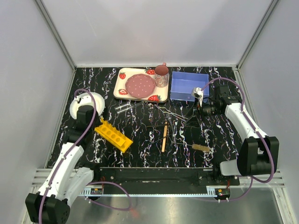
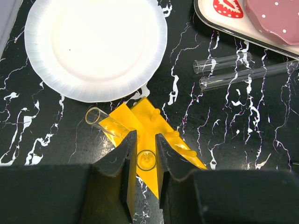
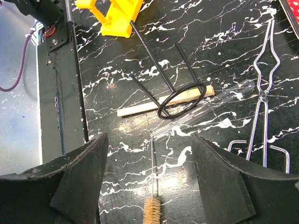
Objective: Organize the chemistry lab equipment
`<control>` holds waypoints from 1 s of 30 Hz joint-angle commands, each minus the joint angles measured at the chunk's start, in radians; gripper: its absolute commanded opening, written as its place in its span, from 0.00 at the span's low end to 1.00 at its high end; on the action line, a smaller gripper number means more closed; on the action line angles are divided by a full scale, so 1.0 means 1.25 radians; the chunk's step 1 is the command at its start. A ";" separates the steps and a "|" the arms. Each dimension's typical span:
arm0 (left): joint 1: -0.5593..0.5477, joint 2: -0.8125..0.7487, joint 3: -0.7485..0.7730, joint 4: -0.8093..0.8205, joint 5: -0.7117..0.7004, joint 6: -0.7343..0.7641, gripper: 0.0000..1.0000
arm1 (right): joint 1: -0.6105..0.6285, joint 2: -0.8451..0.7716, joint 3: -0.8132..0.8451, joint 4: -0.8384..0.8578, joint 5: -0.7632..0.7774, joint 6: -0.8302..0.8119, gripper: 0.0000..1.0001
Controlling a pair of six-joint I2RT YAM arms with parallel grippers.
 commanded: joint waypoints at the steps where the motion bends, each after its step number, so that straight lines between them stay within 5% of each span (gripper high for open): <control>1: 0.004 -0.016 -0.021 0.040 0.031 0.029 0.14 | -0.005 0.003 0.028 -0.010 -0.026 -0.022 0.77; 18: 0.004 -0.035 -0.049 0.052 0.039 0.000 0.19 | -0.004 0.003 0.029 -0.012 -0.027 -0.023 0.78; 30: 0.004 -0.032 0.044 -0.022 0.023 -0.010 0.58 | -0.005 0.004 0.031 -0.013 -0.028 -0.025 0.78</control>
